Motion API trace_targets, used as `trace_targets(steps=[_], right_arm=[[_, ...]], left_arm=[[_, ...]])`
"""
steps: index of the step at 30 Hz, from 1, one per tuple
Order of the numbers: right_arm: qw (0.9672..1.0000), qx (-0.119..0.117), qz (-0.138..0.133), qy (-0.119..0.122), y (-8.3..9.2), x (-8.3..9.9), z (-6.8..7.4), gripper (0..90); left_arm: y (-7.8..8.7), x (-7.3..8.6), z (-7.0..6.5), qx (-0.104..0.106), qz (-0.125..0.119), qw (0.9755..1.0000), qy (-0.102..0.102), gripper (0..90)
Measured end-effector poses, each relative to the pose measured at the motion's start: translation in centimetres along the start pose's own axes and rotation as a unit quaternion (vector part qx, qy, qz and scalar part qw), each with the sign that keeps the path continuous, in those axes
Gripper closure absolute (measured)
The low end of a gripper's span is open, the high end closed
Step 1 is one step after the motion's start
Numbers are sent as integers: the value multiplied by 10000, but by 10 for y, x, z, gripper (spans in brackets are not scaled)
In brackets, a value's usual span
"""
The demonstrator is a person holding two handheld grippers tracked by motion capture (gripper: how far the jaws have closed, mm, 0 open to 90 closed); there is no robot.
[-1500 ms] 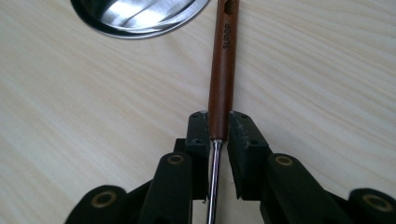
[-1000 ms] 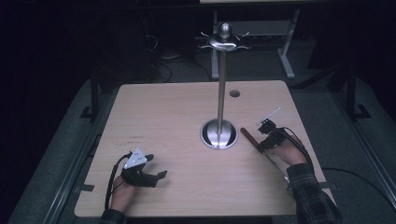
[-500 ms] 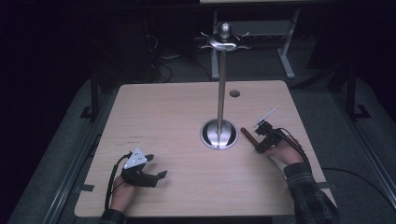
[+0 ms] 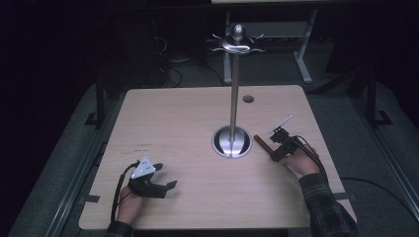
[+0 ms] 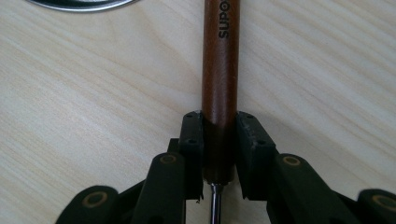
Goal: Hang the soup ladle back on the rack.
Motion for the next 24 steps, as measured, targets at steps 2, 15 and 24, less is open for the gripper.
trace_targets(steps=[2, 15, 24], right_arm=[[10000, 3, -7, -10, 0, 0, 0, 737], [9978, 24, -594, -307, 24, -1, -12, 738], [9871, 20, -1489, -592, 53, -1, -24, 739]], left_arm=[[0, 0, 0, 0, 1, 10000, -2, 140], [0, 0, 0, -9, 5, 10000, -4, 140], [-1, 0, 0, -6, 0, 10000, -2, 140]])
Point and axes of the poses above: each handheld gripper's, and its own axes: y roughly backward along the jaws, x roughly out of its underside, z roughly to its left, the point moved 8 cm from there along -y, roughly forward along the jaws, and after that the axes turned 12 degrees about x, right-handed, at the moved point
